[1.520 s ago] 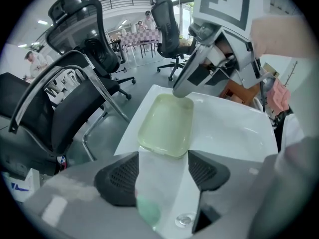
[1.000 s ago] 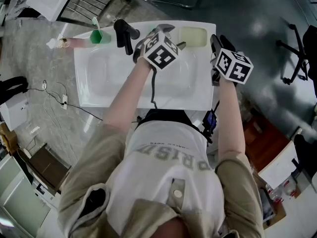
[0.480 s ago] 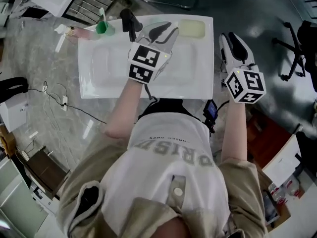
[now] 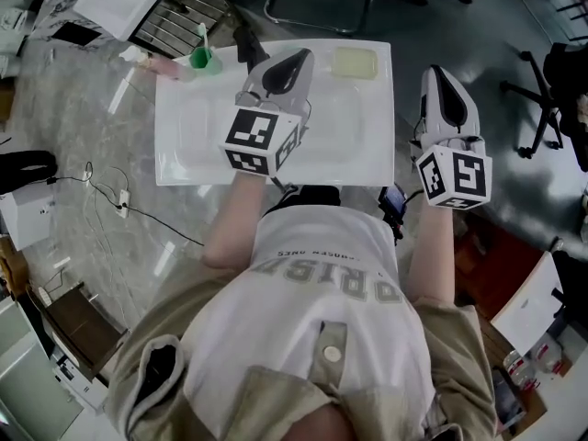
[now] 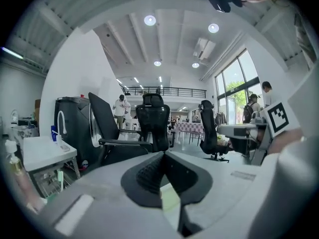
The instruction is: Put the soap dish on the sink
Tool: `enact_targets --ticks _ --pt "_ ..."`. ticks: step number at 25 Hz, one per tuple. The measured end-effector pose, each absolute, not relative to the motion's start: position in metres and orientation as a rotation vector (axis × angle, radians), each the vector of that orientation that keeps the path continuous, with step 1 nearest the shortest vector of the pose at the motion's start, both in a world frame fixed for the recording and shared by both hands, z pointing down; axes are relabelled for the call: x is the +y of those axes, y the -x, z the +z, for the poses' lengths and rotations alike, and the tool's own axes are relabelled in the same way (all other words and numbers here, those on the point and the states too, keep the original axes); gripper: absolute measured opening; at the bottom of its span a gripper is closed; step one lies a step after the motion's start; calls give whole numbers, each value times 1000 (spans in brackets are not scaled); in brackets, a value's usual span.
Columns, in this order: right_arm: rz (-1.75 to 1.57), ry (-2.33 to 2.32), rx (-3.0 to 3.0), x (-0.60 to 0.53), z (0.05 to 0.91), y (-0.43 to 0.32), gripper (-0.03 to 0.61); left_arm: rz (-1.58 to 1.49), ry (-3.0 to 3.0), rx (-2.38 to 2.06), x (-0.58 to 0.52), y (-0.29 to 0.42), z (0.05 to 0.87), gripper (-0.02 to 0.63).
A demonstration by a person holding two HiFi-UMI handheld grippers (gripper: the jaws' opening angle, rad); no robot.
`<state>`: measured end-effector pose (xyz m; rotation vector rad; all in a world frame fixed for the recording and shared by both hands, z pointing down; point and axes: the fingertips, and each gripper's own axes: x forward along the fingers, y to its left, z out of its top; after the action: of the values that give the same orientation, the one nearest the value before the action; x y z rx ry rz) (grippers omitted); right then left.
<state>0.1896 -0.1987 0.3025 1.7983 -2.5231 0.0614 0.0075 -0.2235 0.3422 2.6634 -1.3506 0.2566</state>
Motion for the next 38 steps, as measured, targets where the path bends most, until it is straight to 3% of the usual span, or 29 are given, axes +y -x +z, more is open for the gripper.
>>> enact_targets --ticks 16,38 --pt "-188 -1823 -2564 -187 263 -181 0 65 -2693 -1462 -213 -1 291 8" --pt "-184 -1830 -2582 -192 262 -184 -2 105 -2703 -1519 -223 1 291 8"
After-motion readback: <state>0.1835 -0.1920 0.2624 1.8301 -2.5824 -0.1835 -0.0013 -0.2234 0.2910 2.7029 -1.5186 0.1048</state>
